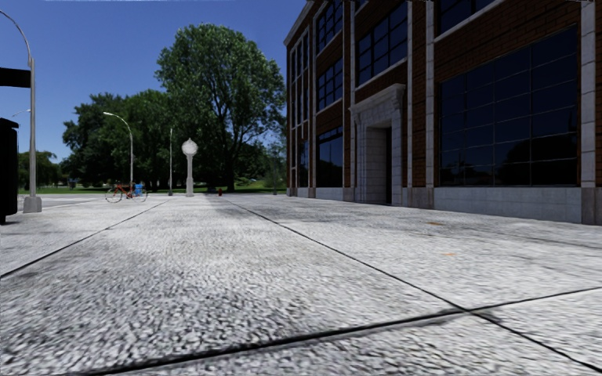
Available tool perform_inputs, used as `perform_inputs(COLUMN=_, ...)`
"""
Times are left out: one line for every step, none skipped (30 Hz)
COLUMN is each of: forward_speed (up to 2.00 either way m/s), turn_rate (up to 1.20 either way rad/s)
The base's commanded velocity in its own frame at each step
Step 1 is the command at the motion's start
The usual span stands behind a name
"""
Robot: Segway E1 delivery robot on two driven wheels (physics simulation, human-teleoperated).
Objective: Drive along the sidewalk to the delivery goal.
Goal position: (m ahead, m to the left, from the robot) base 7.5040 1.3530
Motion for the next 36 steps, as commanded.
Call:
perform_inputs(forward_speed=2.00, turn_rate=0.28)
perform_inputs(forward_speed=2.00, turn_rate=0.28)
perform_inputs(forward_speed=2.00, turn_rate=0.28)
perform_inputs(forward_speed=2.00, turn_rate=0.28)
perform_inputs(forward_speed=2.00, turn_rate=0.28)
perform_inputs(forward_speed=2.00, turn_rate=0.28)
perform_inputs(forward_speed=2.00, turn_rate=0.28)
perform_inputs(forward_speed=2.00, turn_rate=0.28)
perform_inputs(forward_speed=2.00, turn_rate=0.28)
perform_inputs(forward_speed=2.00, turn_rate=0.28)
perform_inputs(forward_speed=2.00, turn_rate=0.28)
perform_inputs(forward_speed=2.00, turn_rate=0.28)
perform_inputs(forward_speed=2.00, turn_rate=0.28)
perform_inputs(forward_speed=2.00, turn_rate=0.28)
perform_inputs(forward_speed=2.00, turn_rate=0.28)
perform_inputs(forward_speed=2.00, turn_rate=0.28)
perform_inputs(forward_speed=2.00, turn_rate=0.28)
perform_inputs(forward_speed=2.00, turn_rate=0.00)
perform_inputs(forward_speed=2.00, turn_rate=0.00)
perform_inputs(forward_speed=2.00, turn_rate=0.00)
perform_inputs(forward_speed=2.00, turn_rate=0.00)
perform_inputs(forward_speed=2.00, turn_rate=0.00)
perform_inputs(forward_speed=2.00, turn_rate=0.00)
perform_inputs(forward_speed=2.00, turn_rate=0.00)
perform_inputs(forward_speed=2.00, turn_rate=0.00)
perform_inputs(forward_speed=2.00, turn_rate=0.00)
perform_inputs(forward_speed=2.00, turn_rate=0.00)
perform_inputs(forward_speed=2.00, turn_rate=0.00)
perform_inputs(forward_speed=2.00, turn_rate=0.00)
perform_inputs(forward_speed=2.00, turn_rate=0.00)
perform_inputs(forward_speed=2.00, turn_rate=0.00)
perform_inputs(forward_speed=2.00, turn_rate=0.00)
perform_inputs(forward_speed=2.00, turn_rate=0.00)
perform_inputs(forward_speed=2.00, turn_rate=0.00)
perform_inputs(forward_speed=2.00, turn_rate=0.00)
perform_inputs(forward_speed=2.00, turn_rate=0.00)
